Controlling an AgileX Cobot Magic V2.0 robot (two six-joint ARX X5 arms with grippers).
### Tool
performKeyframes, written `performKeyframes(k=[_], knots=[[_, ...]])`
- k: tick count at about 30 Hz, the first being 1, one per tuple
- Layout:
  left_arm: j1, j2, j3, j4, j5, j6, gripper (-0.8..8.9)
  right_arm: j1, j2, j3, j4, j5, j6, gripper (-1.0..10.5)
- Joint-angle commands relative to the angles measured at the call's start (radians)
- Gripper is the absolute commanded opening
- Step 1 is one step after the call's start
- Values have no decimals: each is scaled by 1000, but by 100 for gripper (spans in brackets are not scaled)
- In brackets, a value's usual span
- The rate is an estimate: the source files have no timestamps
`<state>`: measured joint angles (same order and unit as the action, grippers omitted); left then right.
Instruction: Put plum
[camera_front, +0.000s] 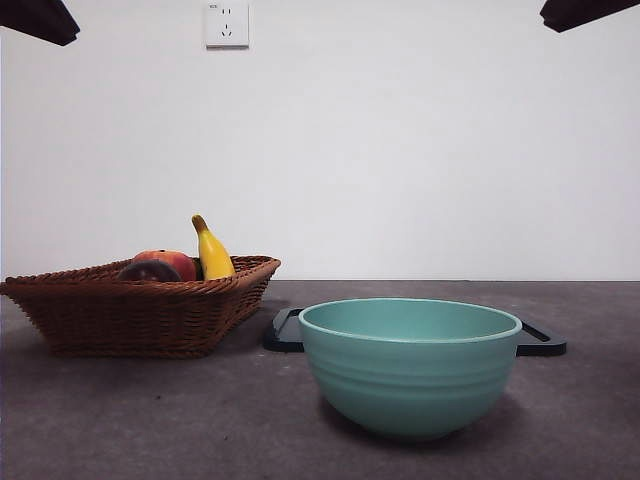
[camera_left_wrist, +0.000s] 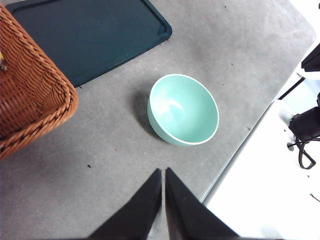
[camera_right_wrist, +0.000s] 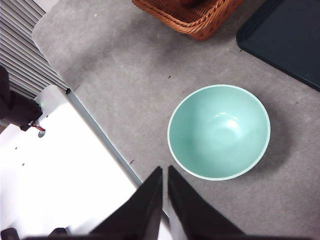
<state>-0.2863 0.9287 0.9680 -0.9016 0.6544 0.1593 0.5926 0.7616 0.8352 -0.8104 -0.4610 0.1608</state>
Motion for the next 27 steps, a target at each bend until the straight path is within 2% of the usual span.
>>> performKeyframes(k=[1, 5, 7, 9, 14, 16, 21, 27], knots=[[-4, 6, 24, 4, 5, 8, 8, 5, 8, 16, 10, -3, -13, 6], [-4, -6, 24, -4, 5, 4, 8, 5, 8, 16, 11, -3, -12, 6], [0, -29, 24, 14, 4, 47, 8, 5, 8, 16, 10, -3, -13, 6], [22, -65, 23, 98, 4, 92, 8, 5, 8, 16, 11, -3, -13, 6], [121, -190, -20, 401, -5, 102, 8, 5, 7, 16, 11, -3, -13, 5], [164, -249, -62, 517, -49, 102, 8, 5, 7, 16, 11, -3, -13, 6], [245, -409, -229, 761, -271, 86, 8, 5, 7, 16, 11, -3, -13, 6], [296, -584, -438, 837, -427, 64, 8, 5, 7, 16, 13, -3, -12, 6]])
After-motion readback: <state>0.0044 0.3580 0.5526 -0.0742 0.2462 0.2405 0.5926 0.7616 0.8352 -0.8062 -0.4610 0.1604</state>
